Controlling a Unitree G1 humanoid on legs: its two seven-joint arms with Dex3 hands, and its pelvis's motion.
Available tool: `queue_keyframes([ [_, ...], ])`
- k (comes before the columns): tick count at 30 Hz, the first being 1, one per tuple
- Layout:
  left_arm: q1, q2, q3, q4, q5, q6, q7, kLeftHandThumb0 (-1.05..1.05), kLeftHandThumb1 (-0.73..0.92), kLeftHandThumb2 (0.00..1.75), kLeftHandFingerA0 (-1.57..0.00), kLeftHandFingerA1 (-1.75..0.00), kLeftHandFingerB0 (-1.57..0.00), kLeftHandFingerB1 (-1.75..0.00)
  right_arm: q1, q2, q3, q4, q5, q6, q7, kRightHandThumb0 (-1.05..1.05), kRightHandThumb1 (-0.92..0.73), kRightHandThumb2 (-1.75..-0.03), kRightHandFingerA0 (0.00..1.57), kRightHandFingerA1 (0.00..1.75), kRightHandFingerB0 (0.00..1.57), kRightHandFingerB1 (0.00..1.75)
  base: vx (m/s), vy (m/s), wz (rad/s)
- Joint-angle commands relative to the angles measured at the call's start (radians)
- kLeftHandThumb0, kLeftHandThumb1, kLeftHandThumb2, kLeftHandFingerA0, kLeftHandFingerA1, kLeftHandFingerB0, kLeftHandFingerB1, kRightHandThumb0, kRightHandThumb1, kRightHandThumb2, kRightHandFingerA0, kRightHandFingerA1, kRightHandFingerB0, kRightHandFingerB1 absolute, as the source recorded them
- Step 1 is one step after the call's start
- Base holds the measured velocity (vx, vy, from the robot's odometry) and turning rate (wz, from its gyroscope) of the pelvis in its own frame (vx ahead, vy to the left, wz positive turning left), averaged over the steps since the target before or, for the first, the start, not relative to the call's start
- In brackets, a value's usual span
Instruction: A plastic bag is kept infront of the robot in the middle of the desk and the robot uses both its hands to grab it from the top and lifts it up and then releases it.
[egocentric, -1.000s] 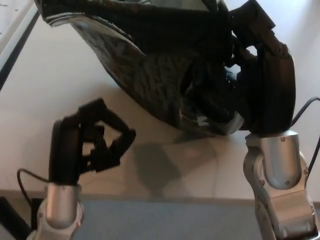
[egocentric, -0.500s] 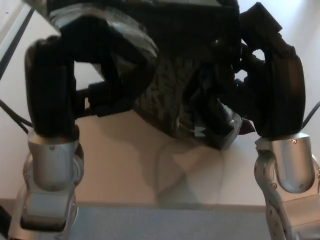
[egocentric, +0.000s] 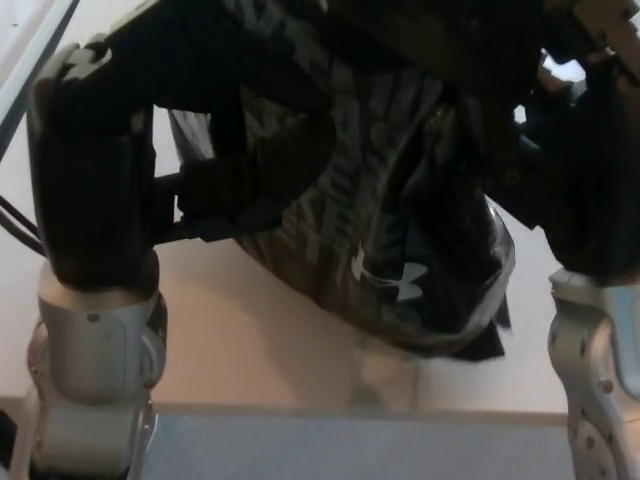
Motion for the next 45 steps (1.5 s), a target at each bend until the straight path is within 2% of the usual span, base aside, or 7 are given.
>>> queue_keyframes([
  [1,-0.022,0.004,0.006,-0.024,-0.025,0.058,-0.030,-0.65,0.54,0.88,-1.18,-1.41,-0.84,-1.23,-0.171,-0.035,-0.055,-0.062,0.061,0.049,0.025,-0.48,-0.88,-0.67,0.87,1.75,0.53,1.53,0.00,0.000,0.00],
  [15,-0.034,-0.032,-0.041,-0.042,0.055,0.011,-0.005,-0.49,0.76,0.56,-0.83,-1.75,-0.55,-1.63,-0.548,-0.097,-0.212,-0.075,0.225,0.219,0.012,-0.51,-0.85,-0.66,0.87,1.75,0.57,1.48,0.00,0.000,0.00],
  [29,-0.251,0.069,0.019,0.049,0.048,0.108,-0.088,-0.43,0.50,0.86,-1.22,-1.45,-0.94,-1.32,-0.887,-0.439,-0.102,0.921,-0.157,-0.232,0.039,-0.44,-0.90,-0.68,0.71,1.75,0.54,1.52,0.00,0.000,0.00],
  [33,-0.482,0.146,0.051,0.221,0.103,0.189,-0.094,-0.38,0.52,0.83,-1.15,-1.45,-0.88,-1.29,-1.095,-0.524,0.030,1.290,-0.313,-0.164,-0.058,-0.38,-0.88,-0.66,0.78,1.12,0.50,0.52,0.00,0.000,0.00],
  [36,-0.614,0.183,0.059,0.390,0.133,0.167,-0.052,-0.32,0.54,0.81,-1.11,-1.45,-0.84,-1.28,-1.189,-0.549,0.079,1.490,-0.358,-0.083,-0.136,-0.34,-0.71,-1.10,0.79,0.99,0.45,0.64,0.00,0.000,0.00],
  [40,-0.672,0.199,0.070,0.462,0.131,0.213,-0.040,-0.34,0.55,0.81,-1.10,-1.44,-0.85,-1.29,-1.229,-0.612,0.141,1.607,-0.407,0.043,-0.182,-0.30,-0.83,-0.64,0.59,1.56,0.49,0.90,0.00,0.000,0.00],
  [45,-0.626,0.221,0.073,0.438,0.132,0.170,-0.042,-0.35,0.53,0.84,-1.19,-1.46,-0.87,-1.28,-1.216,-0.622,0.147,1.650,-0.387,0.071,-0.268,-0.32,-0.91,-0.66,0.57,0.81,0.46,0.54,0.00,0.000,0.00],
])
